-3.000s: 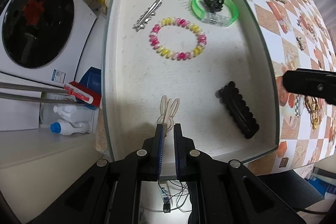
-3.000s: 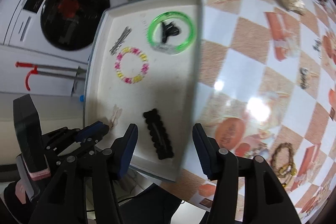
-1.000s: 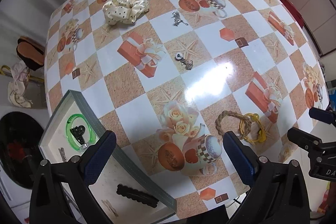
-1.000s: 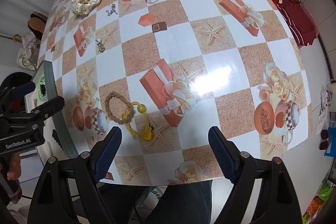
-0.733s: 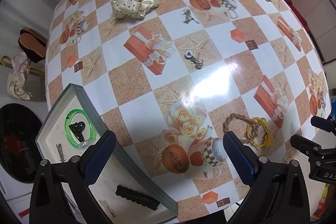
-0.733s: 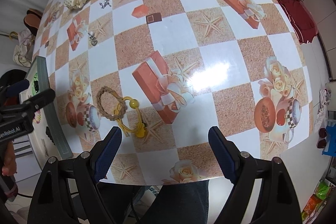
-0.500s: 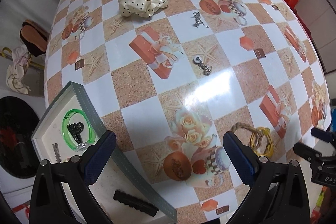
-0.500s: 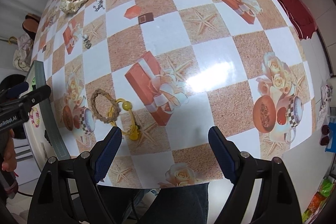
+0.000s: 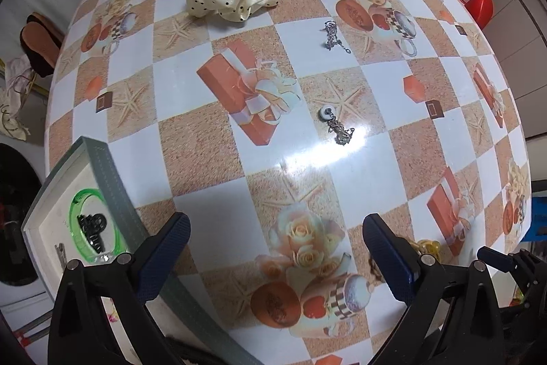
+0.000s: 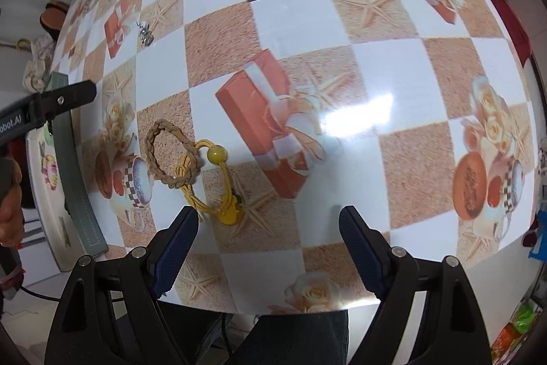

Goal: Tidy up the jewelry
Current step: 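Grasp the yellow beaded hair tie with the right tool while the left tool grasps the silver chain charm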

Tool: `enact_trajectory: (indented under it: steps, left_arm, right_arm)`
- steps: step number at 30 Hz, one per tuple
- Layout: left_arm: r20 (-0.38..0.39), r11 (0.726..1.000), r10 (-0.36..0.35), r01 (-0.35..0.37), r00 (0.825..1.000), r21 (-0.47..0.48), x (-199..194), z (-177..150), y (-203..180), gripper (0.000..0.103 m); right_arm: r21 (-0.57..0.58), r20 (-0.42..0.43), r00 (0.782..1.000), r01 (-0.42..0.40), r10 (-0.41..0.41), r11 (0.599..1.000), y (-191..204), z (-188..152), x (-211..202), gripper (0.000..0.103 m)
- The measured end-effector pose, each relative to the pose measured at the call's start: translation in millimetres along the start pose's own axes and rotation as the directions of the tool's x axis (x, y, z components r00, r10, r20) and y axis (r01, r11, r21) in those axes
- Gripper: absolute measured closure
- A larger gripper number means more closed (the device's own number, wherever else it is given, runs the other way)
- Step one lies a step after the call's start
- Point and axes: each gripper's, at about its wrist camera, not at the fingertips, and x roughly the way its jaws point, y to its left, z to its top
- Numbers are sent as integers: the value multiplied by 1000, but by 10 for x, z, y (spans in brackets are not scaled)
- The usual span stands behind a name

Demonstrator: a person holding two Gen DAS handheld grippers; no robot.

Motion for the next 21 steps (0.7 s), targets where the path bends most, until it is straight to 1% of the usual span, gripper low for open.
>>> enact_trajectory:
  steps: [2,4,8,12,13,14,16,19,20,21]
  left_arm:
    - [-12,1000,5,-5,1000,4,61,13,4,8]
    - [-20,1000,10,-10,1000,1,104,10,13,8]
    - [-28,1000,14,-14,1000,-1,164,-6,13,8]
    - [-24,1000,17,-17,1000,3,202,37,-49,8]
    - [-20,1000,15,-15,1000,3,201,59,-62,8]
    - [-14,1000,12,-12,1000,4,198,94,-78,8]
    - [0,1000,7,-7,1000,6,191,195,-125,8]
    - [18,1000,-2,2,1000,13,204,358,-217,8]
    - [22,1000,-5,4,1000,16,220,407,-251,10]
    - [22,1000,-4,4,1000,20,242,450,-282,18]
  right_arm:
    - [-27,-4,999,33,-33,999,65,19,48,17]
    - [-56,-12,998,64,-65,996,128,24,108,17]
    - [-85,-4,996,87,-88,993,214,27,165,17]
    - [-117,26,992,126,-124,985,312,52,171,23]
    - [-124,34,990,137,-134,983,356,72,181,26]
    - [-132,45,988,153,-148,979,384,88,181,30]
    - [-149,72,979,198,-189,969,438,109,188,33]
    - [-153,95,977,205,-192,967,549,172,194,36]
    - [-152,98,977,204,-191,967,560,185,190,37]
    - [-153,102,976,205,-191,967,562,193,186,40]
